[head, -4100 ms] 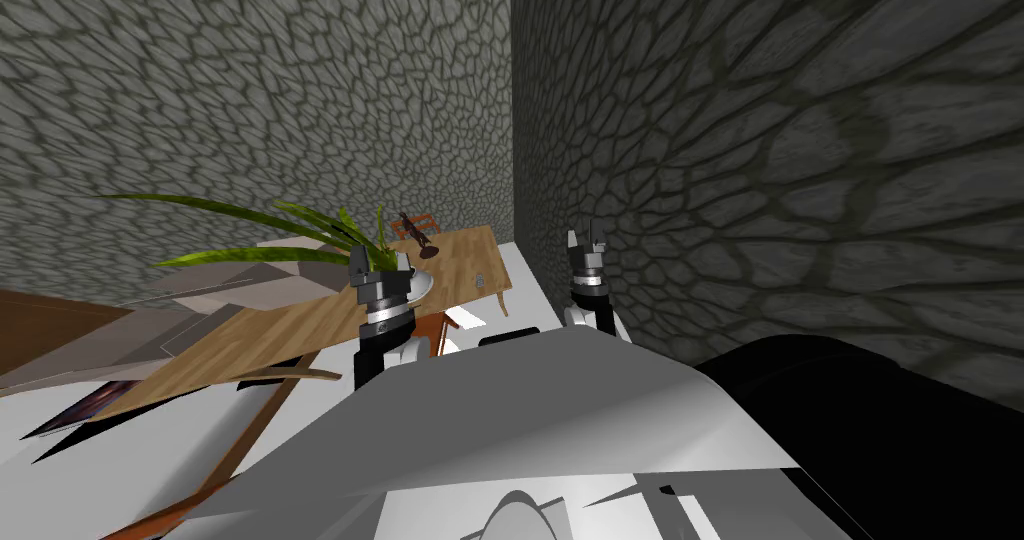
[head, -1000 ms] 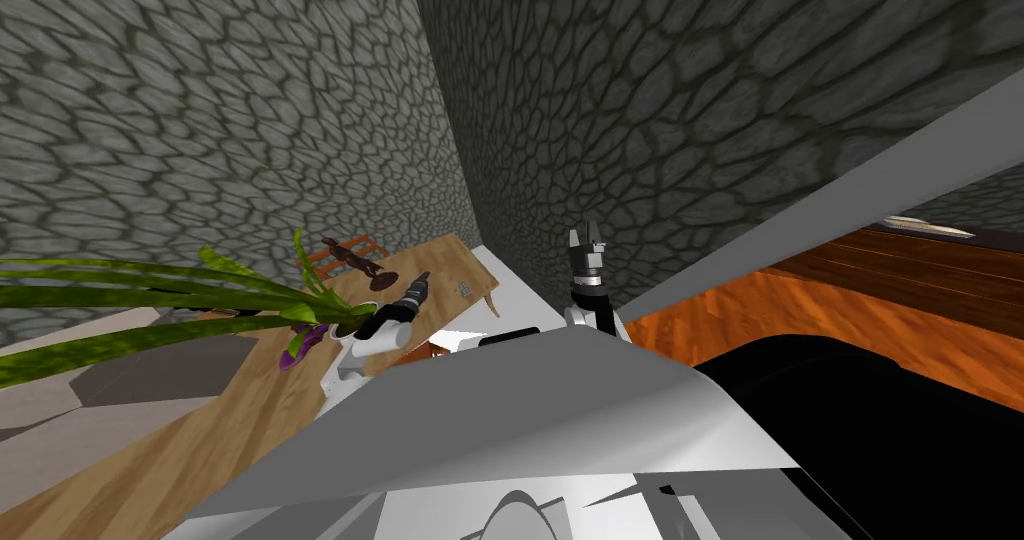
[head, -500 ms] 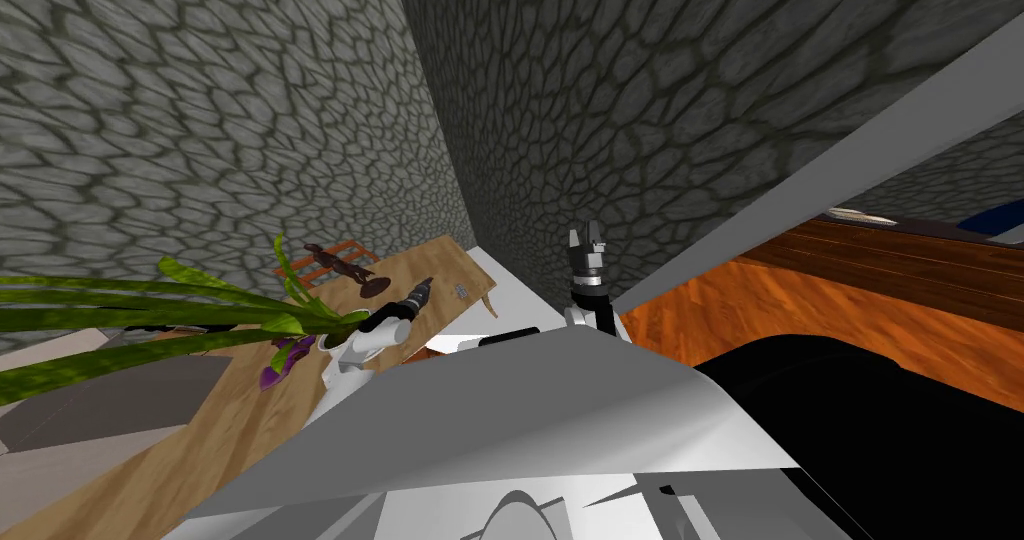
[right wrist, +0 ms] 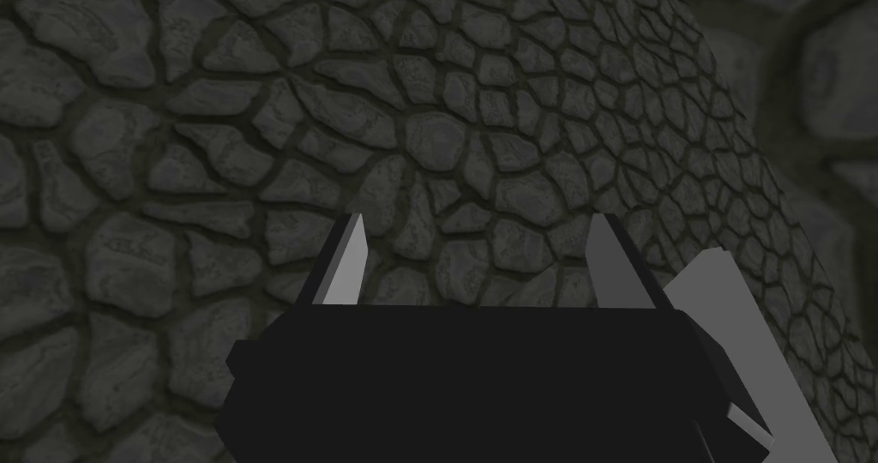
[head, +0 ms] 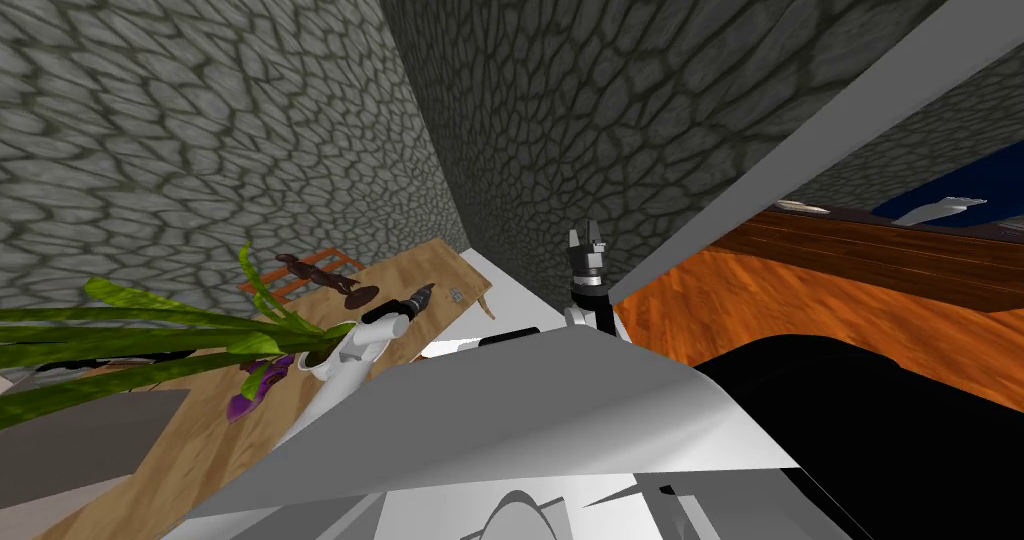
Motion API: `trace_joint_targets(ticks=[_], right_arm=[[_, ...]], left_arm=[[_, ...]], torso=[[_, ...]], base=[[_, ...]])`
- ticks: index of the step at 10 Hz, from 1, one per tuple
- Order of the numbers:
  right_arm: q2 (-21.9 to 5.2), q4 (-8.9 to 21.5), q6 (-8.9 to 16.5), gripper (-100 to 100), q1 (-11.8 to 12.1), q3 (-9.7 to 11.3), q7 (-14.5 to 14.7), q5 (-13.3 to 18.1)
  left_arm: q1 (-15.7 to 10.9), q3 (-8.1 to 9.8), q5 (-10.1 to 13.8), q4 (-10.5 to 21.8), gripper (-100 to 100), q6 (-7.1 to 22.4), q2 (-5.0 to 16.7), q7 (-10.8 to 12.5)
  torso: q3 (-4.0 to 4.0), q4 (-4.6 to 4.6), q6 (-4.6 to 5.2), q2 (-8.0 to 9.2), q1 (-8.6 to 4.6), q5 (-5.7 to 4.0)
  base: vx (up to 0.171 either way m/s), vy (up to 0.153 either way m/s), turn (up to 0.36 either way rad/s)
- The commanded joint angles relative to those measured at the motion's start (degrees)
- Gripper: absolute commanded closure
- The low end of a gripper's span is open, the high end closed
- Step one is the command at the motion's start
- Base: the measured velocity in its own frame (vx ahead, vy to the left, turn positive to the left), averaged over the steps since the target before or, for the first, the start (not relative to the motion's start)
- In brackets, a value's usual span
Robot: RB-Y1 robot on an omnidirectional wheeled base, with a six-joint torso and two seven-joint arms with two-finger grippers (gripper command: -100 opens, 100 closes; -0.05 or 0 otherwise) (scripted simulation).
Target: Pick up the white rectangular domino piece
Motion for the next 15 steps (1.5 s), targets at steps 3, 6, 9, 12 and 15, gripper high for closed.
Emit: trace_joint_targets(ticks=[3, 6, 9, 12, 15], right_arm=[[0.0, 0.0, 0.0, 0, 0.0, 0.0, 0.0, 0.0], [0.0, 0.0, 0.0, 0, 0.0, 0.0, 0.0, 0.0], [0.0, 0.0, 0.0, 0, 0.0, 0.0, 0.0, 0.0], [0.0, 0.0, 0.0, 0, 0.0, 0.0, 0.0, 0.0], [0.0, 0.0, 0.0, 0, 0.0, 0.0, 0.0, 0.0]], left_arm=[[-2.3, -1.21, 1.9, 3.5, -100, 5.7, 1.4, -2.2], [-5.5, -3.22, 5.0, 8.7, -100, 10.6, 3.5, -4.8], [-7.1, -4.33, 6.4, 11.2, -100, 13.6, 4.4, -6.0], [-10.2, -6.66, 9.1, 16.2, -100, 18.1, 5.9, -8.1], [-13.2, -9.08, 11.4, 20.5, -100, 22.0, 7.2, -9.9]], torso=[[-0.01, 0.00, 0.00, -0.01, -0.03, -0.01], [-0.01, -0.01, -0.04, -0.02, -0.04, -0.01], [-0.03, -0.01, -0.01, -0.05, -0.06, -0.01], [-0.03, -0.01, -0.05, -0.04, -0.07, -0.02], [-0.06, -0.03, -0.06, -0.09, -0.07, -0.02]], base=[[0.002, 0.009, -0.121], [0.006, 0.005, -0.136], [0.009, 0.004, -0.111], [0.013, -0.002, -0.112], [0.025, -0.002, -0.129]])
